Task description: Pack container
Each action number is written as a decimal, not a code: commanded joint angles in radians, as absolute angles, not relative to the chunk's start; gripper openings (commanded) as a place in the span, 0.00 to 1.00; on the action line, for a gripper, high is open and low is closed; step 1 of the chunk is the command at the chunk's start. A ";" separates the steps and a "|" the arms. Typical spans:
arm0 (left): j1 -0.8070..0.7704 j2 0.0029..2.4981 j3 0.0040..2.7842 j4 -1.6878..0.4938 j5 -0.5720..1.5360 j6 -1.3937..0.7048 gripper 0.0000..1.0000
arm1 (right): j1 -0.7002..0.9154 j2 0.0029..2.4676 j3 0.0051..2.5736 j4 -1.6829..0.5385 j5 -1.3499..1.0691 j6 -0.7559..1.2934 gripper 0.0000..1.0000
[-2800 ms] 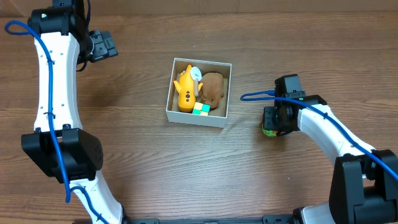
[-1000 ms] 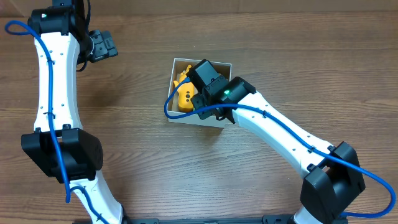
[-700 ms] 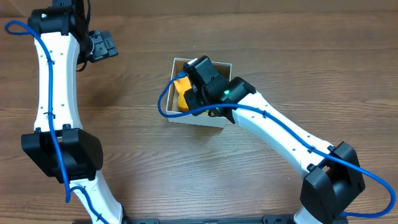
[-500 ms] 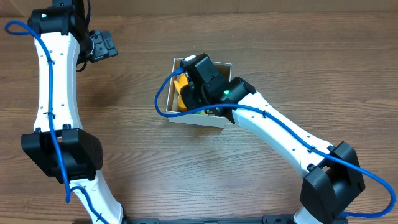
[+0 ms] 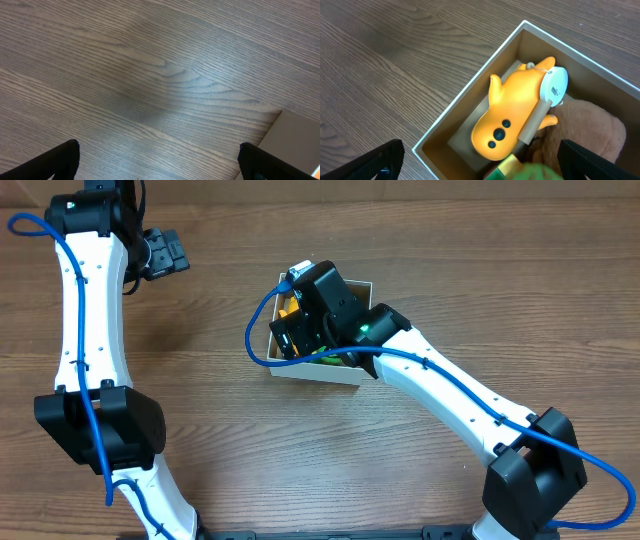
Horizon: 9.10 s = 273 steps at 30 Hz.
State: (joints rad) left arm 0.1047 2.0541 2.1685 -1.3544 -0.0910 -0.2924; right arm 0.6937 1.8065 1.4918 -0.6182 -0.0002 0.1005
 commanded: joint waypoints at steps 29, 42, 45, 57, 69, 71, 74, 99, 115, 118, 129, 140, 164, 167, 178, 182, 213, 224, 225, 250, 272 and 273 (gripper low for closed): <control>0.104 2.059 2.188 -1.354 -0.092 -0.292 1.00 | 0.691 1.816 1.379 -0.753 0.138 0.105 0.14; 0.104 2.059 2.188 -1.354 -0.093 -0.292 1.00 | 0.691 1.816 1.379 -0.657 0.060 0.107 0.25; 0.104 2.059 2.188 -1.354 -0.092 -0.292 1.00 | 0.691 1.816 1.380 -0.577 0.059 0.107 0.28; 0.104 2.059 2.188 -1.354 -0.093 -0.292 1.00 | 0.690 1.755 1.455 -0.669 0.078 0.107 0.21; 0.104 2.059 2.188 -1.354 -0.092 -0.292 1.00 | 0.690 1.716 1.455 -0.964 0.162 0.104 0.15; 0.104 2.059 2.188 -1.354 -0.092 -0.292 1.00 | 0.690 1.716 1.454 -0.967 0.162 0.104 0.15; 0.104 2.059 2.188 -1.354 -0.092 -0.292 1.00 | 0.690 1.717 1.451 -0.960 0.164 0.104 0.15; 0.104 2.059 2.188 -1.354 -0.092 -0.292 1.00 | 0.562 1.751 1.309 -0.752 0.059 0.104 0.15; 0.104 2.059 2.188 -1.354 -0.092 -0.292 1.00 | 0.561 1.789 1.264 -0.722 0.005 0.104 0.15; 0.104 2.059 2.188 -1.354 -0.092 -0.292 1.00 | 0.561 1.795 1.265 -0.702 0.006 0.098 0.15; 0.104 2.059 2.188 -1.354 -0.092 -0.292 1.00 | 0.559 1.678 1.546 -0.835 0.024 0.097 0.18; 0.104 2.059 2.188 -1.354 -0.092 -0.292 1.00 | 0.413 1.552 1.698 -0.971 0.209 0.215 1.00; 0.104 2.059 2.188 -1.354 -0.093 -0.292 1.00 | 0.246 1.525 1.697 -0.972 0.209 0.240 1.00; 0.104 2.059 2.188 -1.354 -0.092 -0.292 1.00 | 0.246 1.525 1.697 -0.972 0.209 0.240 1.00; 0.104 2.059 2.188 -1.354 -0.092 -0.292 1.00 | 0.246 1.526 1.697 -0.972 0.209 0.240 1.00; 0.104 2.059 2.188 -1.354 -0.092 -0.292 1.00 | 0.246 1.529 1.696 -0.976 0.209 0.239 1.00; 0.104 2.059 2.188 -1.354 -0.092 -0.292 1.00 | 0.119 0.129 0.472 -0.078 0.190 0.233 1.00; 0.104 2.059 2.188 -1.354 -0.092 -0.292 1.00 | 0.094 0.056 0.202 0.068 0.182 0.237 1.00; 0.104 2.059 2.188 -1.354 -0.092 -0.292 1.00 | 0.094 0.049 0.183 0.075 0.182 0.237 1.00; 0.104 2.059 2.188 -1.354 -0.092 -0.292 1.00 | 0.068 0.003 0.064 -0.006 0.133 0.231 1.00; 0.104 2.059 2.188 -1.354 -0.093 -0.292 1.00 | 0.068 0.003 0.064 -0.212 0.091 0.175 1.00; 0.104 2.059 2.188 -1.354 -0.093 -0.292 1.00 | 0.068 0.003 0.064 -0.212 0.091 0.175 1.00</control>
